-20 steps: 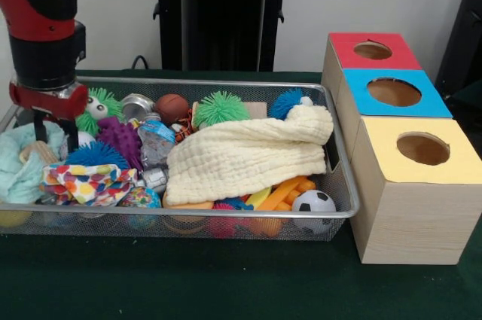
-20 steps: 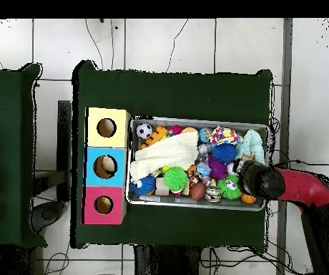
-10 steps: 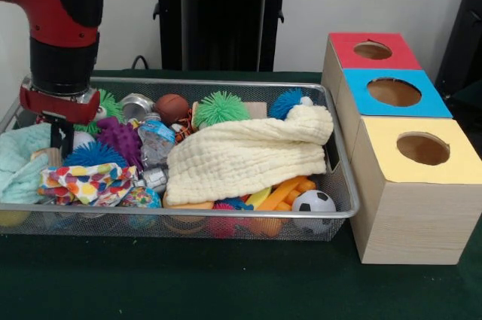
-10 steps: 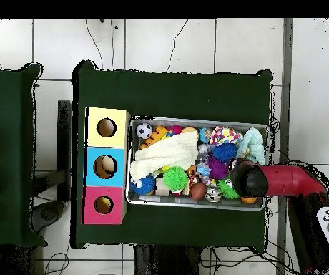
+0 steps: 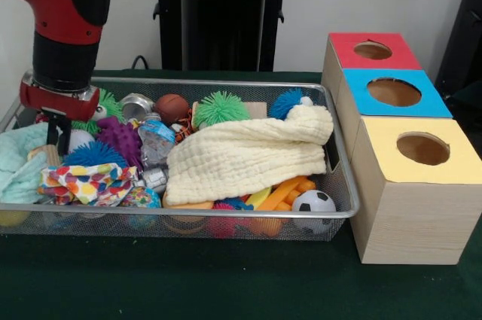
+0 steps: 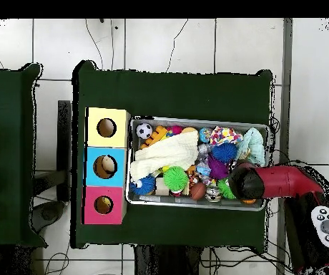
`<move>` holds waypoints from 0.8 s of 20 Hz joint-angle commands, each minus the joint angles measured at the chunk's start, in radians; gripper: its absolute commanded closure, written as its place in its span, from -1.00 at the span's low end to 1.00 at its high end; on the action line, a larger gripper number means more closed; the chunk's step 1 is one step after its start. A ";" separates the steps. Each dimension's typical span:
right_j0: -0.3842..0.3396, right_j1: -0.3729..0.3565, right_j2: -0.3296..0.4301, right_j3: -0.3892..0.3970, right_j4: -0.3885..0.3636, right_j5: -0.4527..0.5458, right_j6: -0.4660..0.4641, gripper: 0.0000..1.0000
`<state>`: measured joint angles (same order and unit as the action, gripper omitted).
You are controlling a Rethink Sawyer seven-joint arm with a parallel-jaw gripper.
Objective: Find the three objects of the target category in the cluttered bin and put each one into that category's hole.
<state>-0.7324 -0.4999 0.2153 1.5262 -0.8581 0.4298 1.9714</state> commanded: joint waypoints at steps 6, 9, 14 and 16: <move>-0.109 -0.130 0.142 0.265 0.181 0.118 -0.125 1.00; -0.111 -0.172 0.160 0.301 0.239 0.189 -0.146 1.00; -0.088 -0.228 0.154 0.339 0.297 0.257 -0.133 1.00; -0.082 -0.247 0.154 0.348 0.310 0.271 -0.132 1.00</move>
<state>-0.8293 -0.6728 0.2686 1.7503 -0.6178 0.5543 1.9714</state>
